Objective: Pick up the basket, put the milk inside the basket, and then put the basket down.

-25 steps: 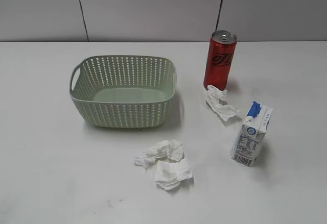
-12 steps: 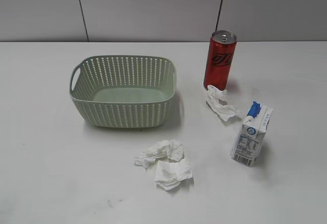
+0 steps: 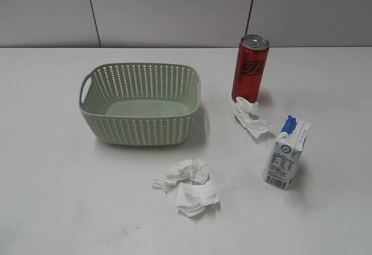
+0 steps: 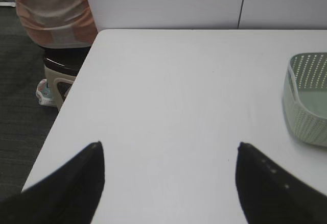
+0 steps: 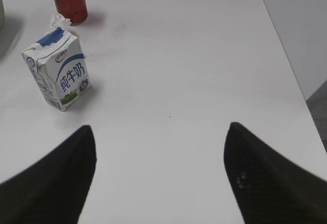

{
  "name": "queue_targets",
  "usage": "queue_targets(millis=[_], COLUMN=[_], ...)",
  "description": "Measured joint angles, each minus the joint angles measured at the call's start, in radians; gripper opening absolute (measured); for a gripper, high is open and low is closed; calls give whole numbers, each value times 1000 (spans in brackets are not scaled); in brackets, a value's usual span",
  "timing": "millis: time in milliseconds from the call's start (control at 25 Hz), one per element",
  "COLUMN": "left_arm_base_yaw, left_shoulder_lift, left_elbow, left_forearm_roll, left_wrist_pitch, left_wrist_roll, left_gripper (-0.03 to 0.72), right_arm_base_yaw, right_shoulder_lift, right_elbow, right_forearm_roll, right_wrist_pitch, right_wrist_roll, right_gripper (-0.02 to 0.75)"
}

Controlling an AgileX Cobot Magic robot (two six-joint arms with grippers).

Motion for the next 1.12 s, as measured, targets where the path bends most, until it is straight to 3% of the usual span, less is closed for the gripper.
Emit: queue_targets(millis=[560, 920, 1120], left_arm_base_yaw=[-5, -174, -226], left_shoulder_lift=[636, 1085, 1285], left_elbow=[-321, -642, -747], left_forearm_roll=[-50, -50, -102], left_wrist_pitch=[-43, 27, 46], left_wrist_roll=[5, 23, 24], left_gripper=[585, 576, 576], right_arm_base_yaw=[0, 0, 0], right_shoulder_lift=[0, 0, 0], right_elbow=[0, 0, 0], right_forearm_roll=[0, 0, 0], right_wrist_pitch=[0, 0, 0], right_wrist_roll=[0, 0, 0], right_gripper=[592, 592, 592])
